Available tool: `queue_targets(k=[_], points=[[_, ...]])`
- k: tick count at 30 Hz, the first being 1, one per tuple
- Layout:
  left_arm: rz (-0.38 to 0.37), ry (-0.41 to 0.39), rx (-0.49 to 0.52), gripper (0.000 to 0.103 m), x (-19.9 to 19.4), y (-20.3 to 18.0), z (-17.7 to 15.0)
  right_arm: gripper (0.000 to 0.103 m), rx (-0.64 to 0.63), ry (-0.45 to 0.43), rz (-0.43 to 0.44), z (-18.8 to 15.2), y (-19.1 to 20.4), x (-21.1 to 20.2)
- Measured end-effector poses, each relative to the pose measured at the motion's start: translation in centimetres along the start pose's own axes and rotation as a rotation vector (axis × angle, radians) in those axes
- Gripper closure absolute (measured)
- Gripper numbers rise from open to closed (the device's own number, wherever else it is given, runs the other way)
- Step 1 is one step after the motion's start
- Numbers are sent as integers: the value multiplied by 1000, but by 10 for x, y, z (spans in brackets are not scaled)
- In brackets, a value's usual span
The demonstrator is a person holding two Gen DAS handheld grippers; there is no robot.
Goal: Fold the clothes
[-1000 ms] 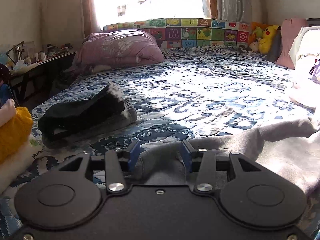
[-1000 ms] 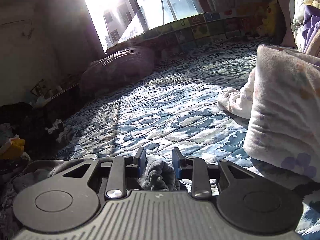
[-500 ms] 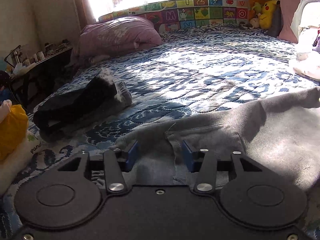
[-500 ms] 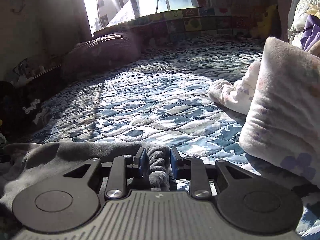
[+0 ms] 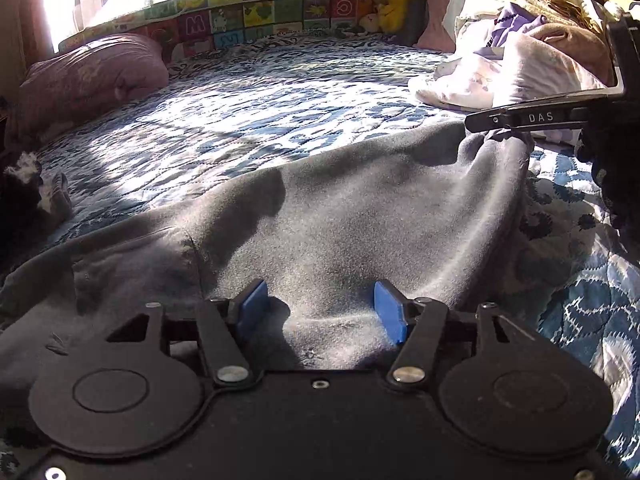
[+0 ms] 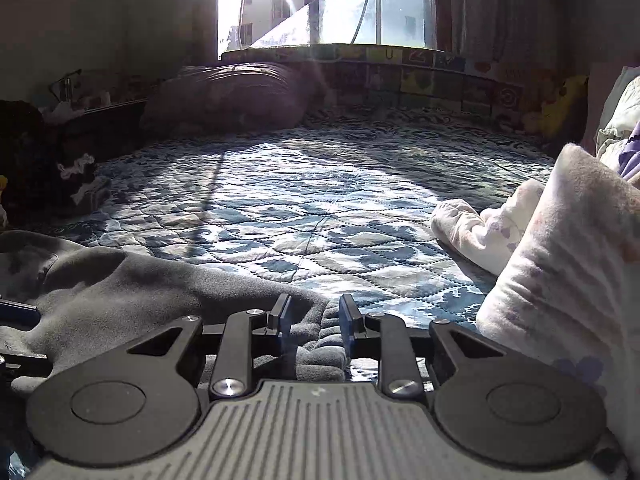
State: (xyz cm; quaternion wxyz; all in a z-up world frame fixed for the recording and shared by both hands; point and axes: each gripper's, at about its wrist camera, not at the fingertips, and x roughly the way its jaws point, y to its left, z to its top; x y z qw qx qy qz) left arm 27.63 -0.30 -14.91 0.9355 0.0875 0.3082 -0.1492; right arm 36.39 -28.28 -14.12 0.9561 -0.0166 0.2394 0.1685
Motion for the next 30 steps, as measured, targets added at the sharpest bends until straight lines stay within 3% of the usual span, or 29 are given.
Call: queue_targets(k=[2, 4, 5, 6, 8, 12, 17, 21, 24, 30], points=[[-17, -4, -14, 44, -2, 2, 2, 41, 12, 11, 3, -1, -1, 3], [-30, -7, -20, 44, -4, 1, 5, 47, 24, 22, 6, -2, -3, 6], [-28, -8, -17, 44, -3, 0, 4, 68, 30, 27, 7, -3, -3, 7], [-25, -8, -16, 44, -6, -1, 2, 73, 36, 33, 9, -3, -4, 9], [-26, -8, -19, 44, -8, -1, 3, 75, 50, 19, 16, -1, -4, 9], [-12, -21, -14, 44, -11, -1, 5, 76, 44, -102, 25, 13, 1, -8], [-7, -11, -25, 44, -6, -2, 3, 73, 127, 20, 19, -5, -19, 25], [-32, -65, -41, 44, -21, -3, 11, 57, 163, -13, 20, -1, -22, 17], [-80, -123, -73, 44, -30, -7, 16, 46, 321, 4, 59, -5, -41, 9], [-106, -50, -32, 44, -13, -26, 6, 23, 657, 80, 138, -30, -68, -15]])
